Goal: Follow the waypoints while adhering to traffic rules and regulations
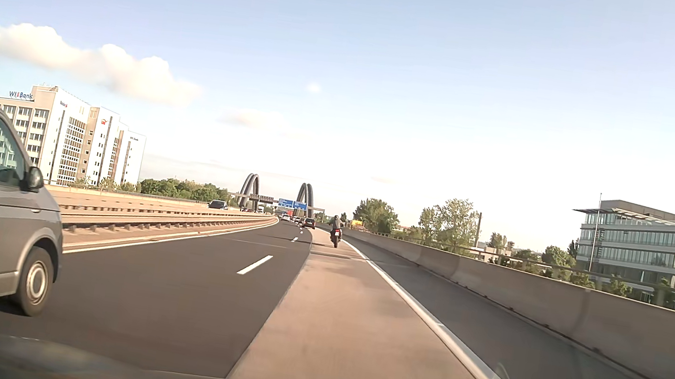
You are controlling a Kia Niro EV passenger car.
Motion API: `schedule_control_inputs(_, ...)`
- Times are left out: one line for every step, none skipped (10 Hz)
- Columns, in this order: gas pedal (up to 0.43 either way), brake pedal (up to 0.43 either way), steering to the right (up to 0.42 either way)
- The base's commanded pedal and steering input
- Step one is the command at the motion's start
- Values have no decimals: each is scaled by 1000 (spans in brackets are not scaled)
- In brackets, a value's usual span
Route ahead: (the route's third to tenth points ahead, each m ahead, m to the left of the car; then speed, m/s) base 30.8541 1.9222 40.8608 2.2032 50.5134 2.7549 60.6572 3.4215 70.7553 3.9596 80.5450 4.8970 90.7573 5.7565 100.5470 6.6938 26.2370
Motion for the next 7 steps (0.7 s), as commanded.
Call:
schedule_control_inputs(130, 0, -8)
schedule_control_inputs(118, 0, -7)
schedule_control_inputs(118, 0, -6)
schedule_control_inputs(118, 0, -6)
schedule_control_inputs(110, 0, -6)
schedule_control_inputs(110, 0, -6)
schedule_control_inputs(110, 0, -7)
